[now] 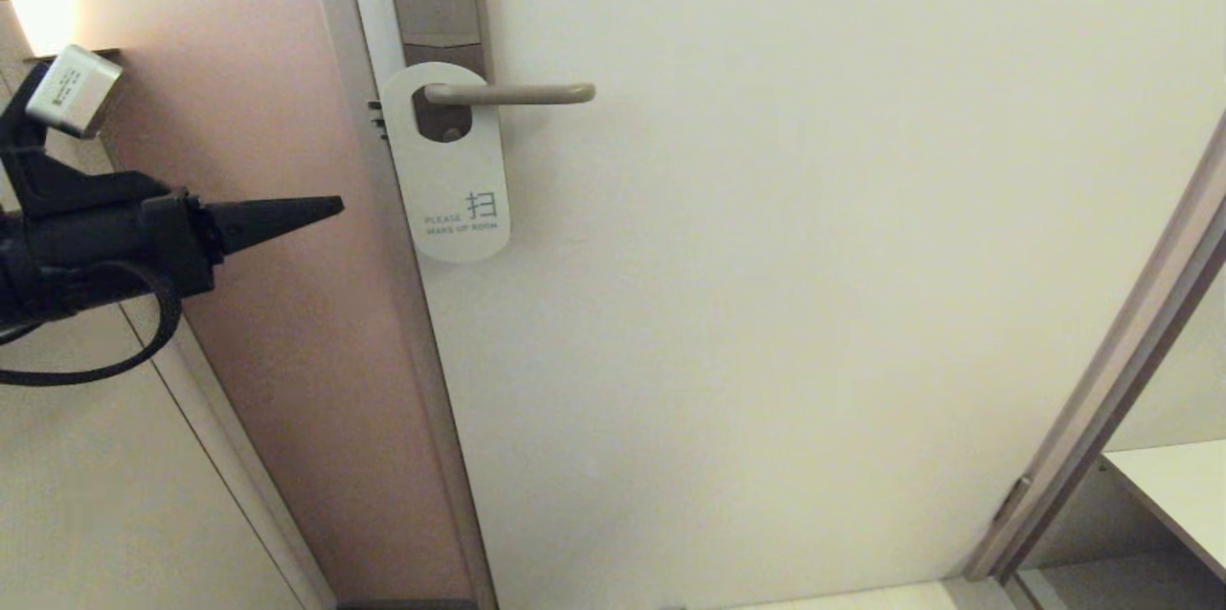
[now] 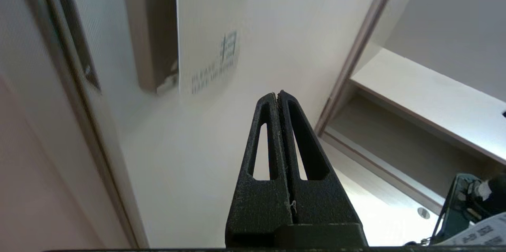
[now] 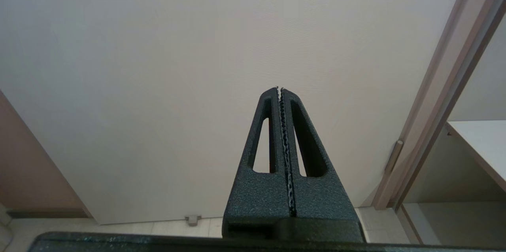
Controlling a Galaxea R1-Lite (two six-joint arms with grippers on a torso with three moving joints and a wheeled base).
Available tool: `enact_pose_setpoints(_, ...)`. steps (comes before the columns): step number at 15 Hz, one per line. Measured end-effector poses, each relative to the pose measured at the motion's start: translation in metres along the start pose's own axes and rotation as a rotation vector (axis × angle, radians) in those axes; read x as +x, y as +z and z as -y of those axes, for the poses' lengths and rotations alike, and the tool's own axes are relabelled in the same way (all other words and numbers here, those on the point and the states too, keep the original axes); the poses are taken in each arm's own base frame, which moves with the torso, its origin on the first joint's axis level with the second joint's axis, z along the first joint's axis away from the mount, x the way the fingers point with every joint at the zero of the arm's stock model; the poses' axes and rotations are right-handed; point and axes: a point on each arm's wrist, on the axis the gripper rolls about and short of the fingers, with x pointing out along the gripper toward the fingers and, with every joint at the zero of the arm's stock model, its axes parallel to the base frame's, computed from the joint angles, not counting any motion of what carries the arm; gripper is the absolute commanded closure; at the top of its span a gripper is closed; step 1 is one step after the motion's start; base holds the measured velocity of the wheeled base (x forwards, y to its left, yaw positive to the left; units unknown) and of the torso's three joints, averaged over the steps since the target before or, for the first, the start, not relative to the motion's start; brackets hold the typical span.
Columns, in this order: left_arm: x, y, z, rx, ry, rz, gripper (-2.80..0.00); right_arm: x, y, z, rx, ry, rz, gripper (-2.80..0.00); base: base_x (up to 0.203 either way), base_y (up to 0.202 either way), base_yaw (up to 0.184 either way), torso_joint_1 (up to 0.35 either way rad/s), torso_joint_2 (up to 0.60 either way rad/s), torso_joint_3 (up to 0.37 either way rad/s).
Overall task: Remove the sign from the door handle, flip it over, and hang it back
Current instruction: Take down the sign
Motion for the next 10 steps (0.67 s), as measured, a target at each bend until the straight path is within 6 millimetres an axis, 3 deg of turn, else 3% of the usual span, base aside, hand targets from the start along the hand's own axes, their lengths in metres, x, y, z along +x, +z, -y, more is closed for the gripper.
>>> enact_pose_setpoints(10,0.018,-0.006,-0.032,0.0,-0.053,-0.003,0.0,0.0,0.0,0.0,0.0,0.0,0.0,0.0,0.0,0.0,0.0,0.0,0.0,0.0)
